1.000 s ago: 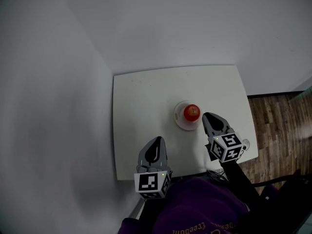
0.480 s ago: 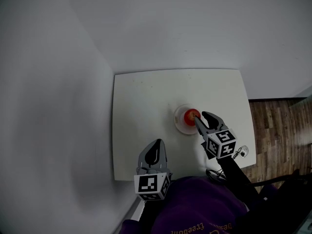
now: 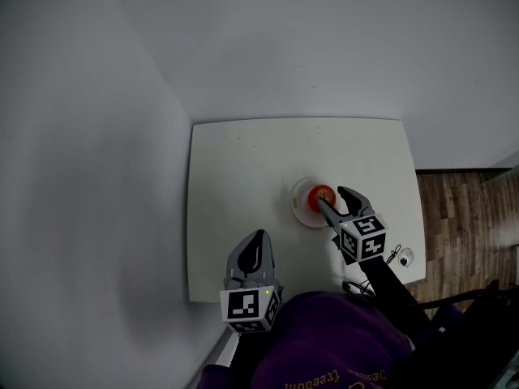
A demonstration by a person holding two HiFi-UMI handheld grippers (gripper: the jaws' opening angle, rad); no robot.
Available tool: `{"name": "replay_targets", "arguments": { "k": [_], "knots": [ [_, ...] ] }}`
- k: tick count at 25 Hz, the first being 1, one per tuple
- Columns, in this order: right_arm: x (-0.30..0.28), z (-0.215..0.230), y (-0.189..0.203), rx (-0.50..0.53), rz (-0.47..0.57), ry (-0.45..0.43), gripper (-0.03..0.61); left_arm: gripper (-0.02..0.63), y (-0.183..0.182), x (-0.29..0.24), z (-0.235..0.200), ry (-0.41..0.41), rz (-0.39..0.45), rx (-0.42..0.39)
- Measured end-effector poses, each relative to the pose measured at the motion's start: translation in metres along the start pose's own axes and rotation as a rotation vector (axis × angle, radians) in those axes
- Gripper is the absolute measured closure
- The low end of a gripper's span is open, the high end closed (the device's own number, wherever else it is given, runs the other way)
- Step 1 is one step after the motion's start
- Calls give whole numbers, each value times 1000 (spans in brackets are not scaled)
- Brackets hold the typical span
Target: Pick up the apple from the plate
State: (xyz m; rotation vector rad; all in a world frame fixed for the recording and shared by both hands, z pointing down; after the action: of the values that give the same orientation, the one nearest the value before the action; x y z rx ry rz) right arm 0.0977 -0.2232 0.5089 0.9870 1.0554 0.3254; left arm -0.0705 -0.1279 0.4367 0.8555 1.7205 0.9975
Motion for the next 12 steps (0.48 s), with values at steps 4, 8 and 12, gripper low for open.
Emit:
{"name": "replay_targets", "arguments": {
  "k": [4, 8, 12],
  "knots": [
    [-6, 2, 5, 12, -23, 10, 311, 607, 1, -1, 1, 7, 1, -2],
    [-12, 3, 11, 13, -50, 8, 292, 607, 0, -2, 0, 4, 2, 5],
    [-17, 4, 17, 7, -69, 9, 284, 607, -1, -2, -2, 3, 8, 0]
  ]
}}
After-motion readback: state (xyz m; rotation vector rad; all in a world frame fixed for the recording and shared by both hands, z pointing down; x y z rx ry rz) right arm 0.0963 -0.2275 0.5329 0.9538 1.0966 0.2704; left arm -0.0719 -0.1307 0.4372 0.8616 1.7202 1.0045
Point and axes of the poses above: the fingertips, and each gripper's own axes: x backward along the fingers, z to its right, y out of its underside, the point moved 1 cm from there along x, backward along the fingers, and after that the axes turned 4 degrees about -z, right-handed, at the moved point
